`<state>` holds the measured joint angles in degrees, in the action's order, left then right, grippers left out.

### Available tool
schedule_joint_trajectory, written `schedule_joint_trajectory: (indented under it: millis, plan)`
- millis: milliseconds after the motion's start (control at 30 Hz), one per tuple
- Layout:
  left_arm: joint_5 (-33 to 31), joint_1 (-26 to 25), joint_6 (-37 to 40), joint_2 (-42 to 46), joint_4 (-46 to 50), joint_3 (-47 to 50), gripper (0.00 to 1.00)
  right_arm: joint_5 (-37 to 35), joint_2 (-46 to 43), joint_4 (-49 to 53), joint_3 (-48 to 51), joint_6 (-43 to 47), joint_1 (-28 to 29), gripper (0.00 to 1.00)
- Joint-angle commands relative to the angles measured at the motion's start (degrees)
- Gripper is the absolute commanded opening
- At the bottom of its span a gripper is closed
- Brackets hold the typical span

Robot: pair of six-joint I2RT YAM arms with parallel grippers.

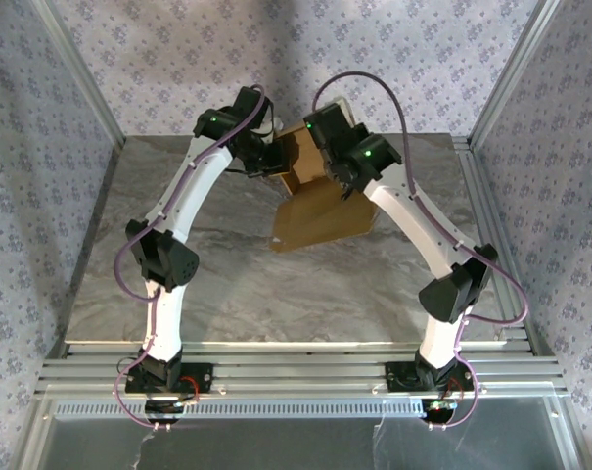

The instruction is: Fold the paper box

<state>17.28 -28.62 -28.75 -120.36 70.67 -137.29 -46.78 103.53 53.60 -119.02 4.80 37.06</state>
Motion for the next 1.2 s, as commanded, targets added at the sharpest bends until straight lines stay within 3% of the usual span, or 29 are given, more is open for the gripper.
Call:
schedule_joint_trajectory:
  millis: [0,67,300,733,967,1133,1167]
  plan:
    - [-2.21,-0.3,-1.39,-1.81,9.46,-3.91,0.0,6.72,-1.03,1.13,-2.77,-0.78,-3.81,0.32]
    - [-3.14,-0.5,-2.29,-2.58,11.06,-5.86,0.0,13.83,-0.83,3.8,-4.08,-3.75,-5.81,0.37]
    - [-4.24,-0.78,-3.22,-3.2,12.37,-7.03,0.0,22.73,-1.04,7.4,-5.75,-8.01,-8.07,0.47]
    - [-3.83,-0.97,-3.06,-3.55,13.73,-8.69,0.0,26.09,-1.22,7.68,-5.18,-10.16,-10.32,0.48]
    - [-3.82,-1.17,-2.81,-3.48,14.1,-9.06,0.0,17.9,0.97,7.99,-7.11,-7.38,-9.08,0.3]
    - [-3.74,-1.1,-2.74,-3.48,14.53,-9.47,0.0,11.72,2.12,8.88,-7.45,-6.8,-8.91,0.0]
    - [-3.82,-1.13,-2.71,-3.53,14.65,-9.56,0.0,10.83,2.12,8.83,-7.41,-6.6,-8.78,0.0]
